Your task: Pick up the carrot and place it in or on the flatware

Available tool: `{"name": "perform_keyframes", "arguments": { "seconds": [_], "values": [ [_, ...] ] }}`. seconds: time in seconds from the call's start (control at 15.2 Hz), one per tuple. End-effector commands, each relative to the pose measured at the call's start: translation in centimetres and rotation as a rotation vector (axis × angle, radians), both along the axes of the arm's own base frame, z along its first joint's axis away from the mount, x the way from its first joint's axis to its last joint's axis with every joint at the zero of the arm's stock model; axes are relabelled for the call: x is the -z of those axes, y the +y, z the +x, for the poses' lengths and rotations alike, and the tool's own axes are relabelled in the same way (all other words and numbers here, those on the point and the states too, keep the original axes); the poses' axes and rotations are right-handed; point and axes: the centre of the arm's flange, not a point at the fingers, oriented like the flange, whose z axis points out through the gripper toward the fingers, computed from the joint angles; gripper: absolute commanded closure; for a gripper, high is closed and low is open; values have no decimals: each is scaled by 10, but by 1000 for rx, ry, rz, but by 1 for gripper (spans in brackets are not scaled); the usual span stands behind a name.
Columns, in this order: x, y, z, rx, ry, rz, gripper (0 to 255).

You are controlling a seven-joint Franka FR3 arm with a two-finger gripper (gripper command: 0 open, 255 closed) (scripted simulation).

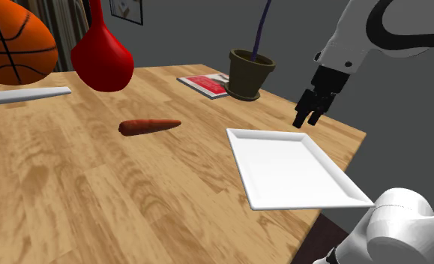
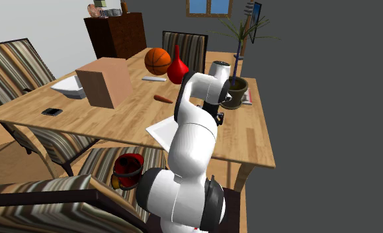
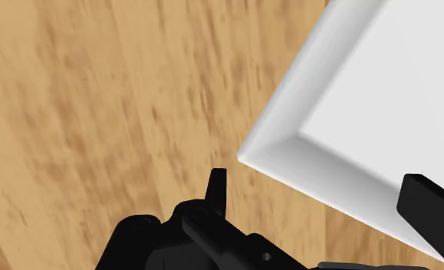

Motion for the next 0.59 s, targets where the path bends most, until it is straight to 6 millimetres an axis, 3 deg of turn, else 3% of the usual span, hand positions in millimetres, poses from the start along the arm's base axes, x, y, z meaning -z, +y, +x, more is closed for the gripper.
{"name": "perform_keyframes", "arguments": {
  "seconds": [0.0, 0.53],
  "values": [
    [0, 0, 0, 0, 0, 0, 0],
    [-1, 45, 99, -324, -23, -20, 0]
  ]
}}
